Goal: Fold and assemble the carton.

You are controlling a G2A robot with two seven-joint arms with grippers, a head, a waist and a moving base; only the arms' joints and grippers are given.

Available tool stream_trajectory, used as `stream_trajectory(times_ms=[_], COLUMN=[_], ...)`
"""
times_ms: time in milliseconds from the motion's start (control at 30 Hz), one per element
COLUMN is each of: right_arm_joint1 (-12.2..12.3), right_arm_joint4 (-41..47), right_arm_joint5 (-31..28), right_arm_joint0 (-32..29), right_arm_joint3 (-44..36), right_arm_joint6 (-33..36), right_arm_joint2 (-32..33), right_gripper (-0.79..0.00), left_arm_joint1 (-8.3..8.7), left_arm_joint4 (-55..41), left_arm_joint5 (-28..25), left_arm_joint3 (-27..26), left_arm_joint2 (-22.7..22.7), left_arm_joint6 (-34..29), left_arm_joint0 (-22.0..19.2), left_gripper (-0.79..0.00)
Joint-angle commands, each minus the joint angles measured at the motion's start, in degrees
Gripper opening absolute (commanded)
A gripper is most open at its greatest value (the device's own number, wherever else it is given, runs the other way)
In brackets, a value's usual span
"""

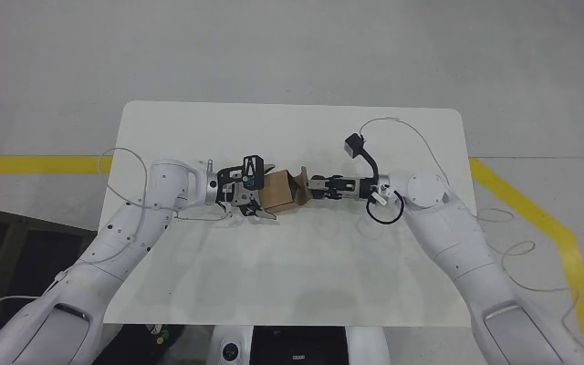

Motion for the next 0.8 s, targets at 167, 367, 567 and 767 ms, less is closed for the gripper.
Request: stream_trajectory(times_ms=[167,367,567,767], right_arm_joint1=[-0.4,-0.6,-0.9,-1.3], right_arm_joint4=[-2.9,-6.7,-8.7,-10.2], right_arm_joint5=[1.3,3.8,5.0,6.2], right_arm_joint0=[1.6,3.0,3.9,4.7], right_arm_joint3=[1.0,0.0,-1.4,-1.9], right_arm_joint6=[0.9,1.4,1.8,2.0], right_arm_joint2=[-1.3,-2.5,-3.6,-4.7], right_gripper=[-0.634,-0.643,-0.674,-0.696], left_arm_joint1=[-0.02,-0.04,-0.05,-0.05], left_arm_joint4=[0.2,0.4,0.3,0.2], left_arm_joint5=[0.0,0.0,0.0,0.0], left_arm_joint3=[0.0,-0.1,-0.1,-0.1], left_arm_joint2=[-0.1,-0.1,0.0,0.0], left_arm_joint6=[0.0,0.0,0.1,-0.1], left_arm_joint0=[0.1,0.1,0.1,0.1], left_gripper=[0.000,0.000,0.000,0.000])
